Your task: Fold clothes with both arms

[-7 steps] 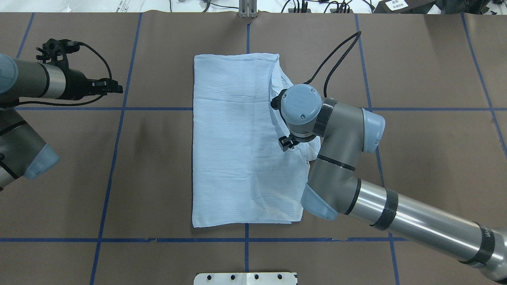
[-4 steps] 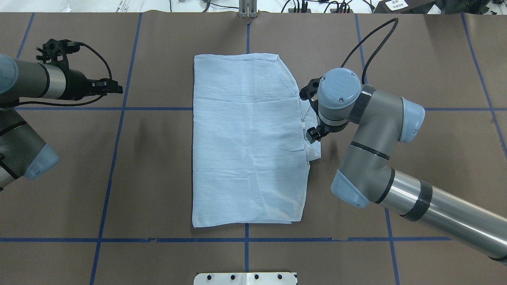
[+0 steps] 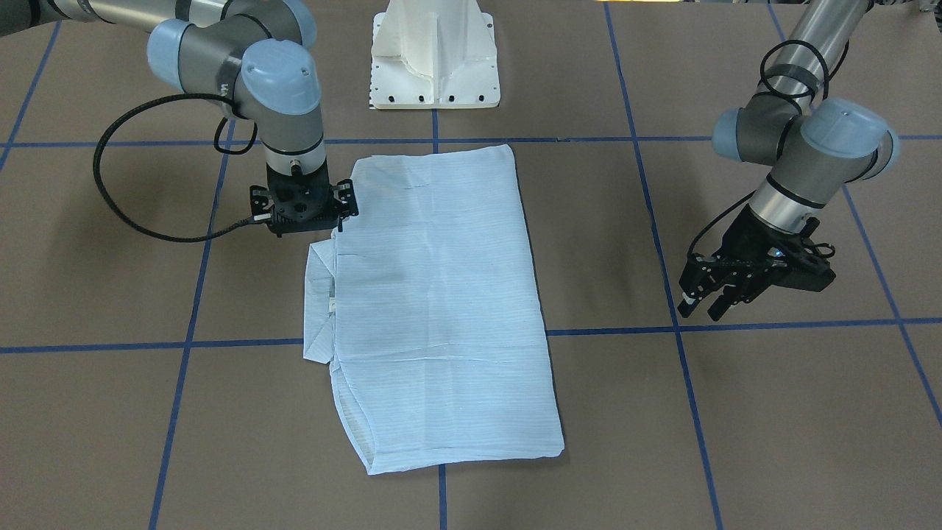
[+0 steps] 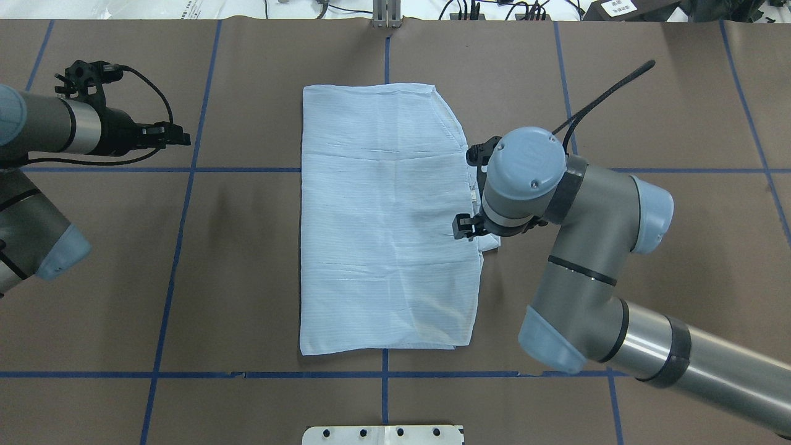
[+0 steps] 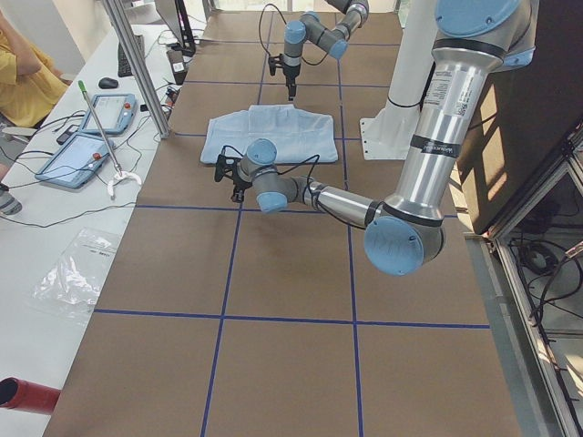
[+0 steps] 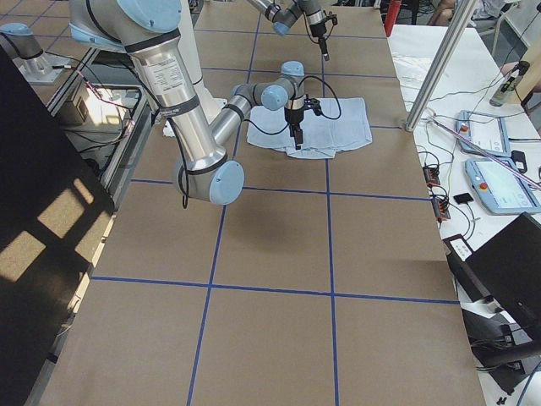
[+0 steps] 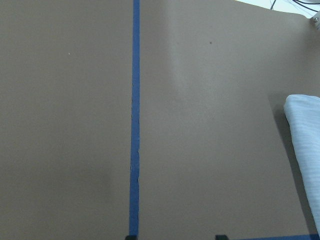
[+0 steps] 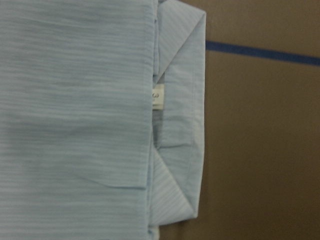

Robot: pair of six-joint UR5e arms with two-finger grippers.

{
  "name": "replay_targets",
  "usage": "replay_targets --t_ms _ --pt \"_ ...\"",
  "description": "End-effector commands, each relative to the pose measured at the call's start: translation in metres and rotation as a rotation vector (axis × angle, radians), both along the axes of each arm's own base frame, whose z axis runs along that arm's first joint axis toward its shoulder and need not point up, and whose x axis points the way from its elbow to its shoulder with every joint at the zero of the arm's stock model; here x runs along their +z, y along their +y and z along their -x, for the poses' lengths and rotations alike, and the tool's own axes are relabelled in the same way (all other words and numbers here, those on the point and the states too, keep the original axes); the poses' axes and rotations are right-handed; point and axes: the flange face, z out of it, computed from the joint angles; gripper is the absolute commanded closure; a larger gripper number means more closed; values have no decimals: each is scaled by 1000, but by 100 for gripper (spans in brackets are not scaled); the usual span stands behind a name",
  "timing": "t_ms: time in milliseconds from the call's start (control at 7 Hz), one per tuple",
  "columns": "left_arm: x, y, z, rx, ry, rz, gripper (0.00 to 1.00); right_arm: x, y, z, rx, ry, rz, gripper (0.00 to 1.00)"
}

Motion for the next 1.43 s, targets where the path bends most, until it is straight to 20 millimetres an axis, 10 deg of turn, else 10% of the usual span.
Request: replay_targets --t_ms 0,429,1286 --pt "4 3 3 -1 -3 4 39 -21 101 50 320 -74 283 0" --pt "2 4 5 -9 -1 1 39 5 161 77 734 -238 569 3" --pt "-2 12 11 -11 4 -11 39 18 160 79 788 -316 633 11"
